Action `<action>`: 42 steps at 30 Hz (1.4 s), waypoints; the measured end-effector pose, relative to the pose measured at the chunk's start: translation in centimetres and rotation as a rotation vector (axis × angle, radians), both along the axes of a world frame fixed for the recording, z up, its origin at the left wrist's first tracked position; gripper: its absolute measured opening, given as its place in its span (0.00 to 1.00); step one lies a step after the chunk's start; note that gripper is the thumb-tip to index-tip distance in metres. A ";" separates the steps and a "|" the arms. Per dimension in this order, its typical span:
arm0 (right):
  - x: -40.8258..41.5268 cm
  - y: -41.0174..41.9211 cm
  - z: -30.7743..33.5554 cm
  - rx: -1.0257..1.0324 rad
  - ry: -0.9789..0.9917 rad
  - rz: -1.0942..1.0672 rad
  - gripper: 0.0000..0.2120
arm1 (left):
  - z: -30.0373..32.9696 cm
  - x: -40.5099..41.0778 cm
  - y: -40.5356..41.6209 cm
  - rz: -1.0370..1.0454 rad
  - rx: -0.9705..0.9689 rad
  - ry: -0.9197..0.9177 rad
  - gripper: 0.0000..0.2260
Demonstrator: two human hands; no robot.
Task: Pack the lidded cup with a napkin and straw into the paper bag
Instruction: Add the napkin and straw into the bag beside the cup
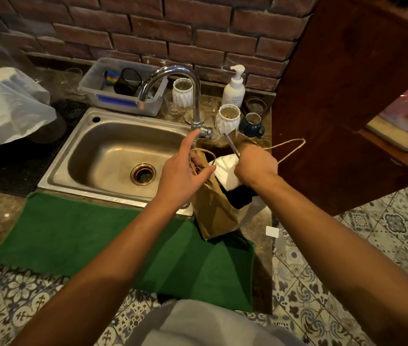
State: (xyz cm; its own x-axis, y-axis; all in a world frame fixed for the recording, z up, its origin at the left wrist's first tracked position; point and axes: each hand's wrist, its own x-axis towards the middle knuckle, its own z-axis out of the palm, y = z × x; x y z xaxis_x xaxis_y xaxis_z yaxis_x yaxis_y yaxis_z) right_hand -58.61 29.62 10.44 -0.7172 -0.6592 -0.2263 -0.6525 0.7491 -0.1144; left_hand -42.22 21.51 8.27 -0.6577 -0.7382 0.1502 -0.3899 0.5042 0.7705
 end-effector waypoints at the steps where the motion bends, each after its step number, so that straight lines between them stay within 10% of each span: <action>1: 0.1 0.0 0.0 0.001 0.015 0.011 0.07 | 0.1 0.0 0.0 -0.001 -0.006 0.000 0.39; 6: 0.7 0.2 0.5 -0.121 0.006 0.008 0.14 | 0.3 0.1 0.2 0.000 0.000 0.003 0.39; 14: 1.0 2.8 2.7 -0.458 -0.652 -0.085 0.08 | 0.3 0.5 0.1 -0.010 -0.002 -0.002 0.40; 29: 1.5 4.4 2.6 -0.432 -0.579 0.001 0.15 | 0.1 0.6 -0.2 -0.030 -0.003 -0.001 0.41; 42: 1.5 11.5 2.3 -0.903 -0.496 -0.153 0.08 | -0.3 -0.3 0.0 -0.055 -0.035 0.023 0.37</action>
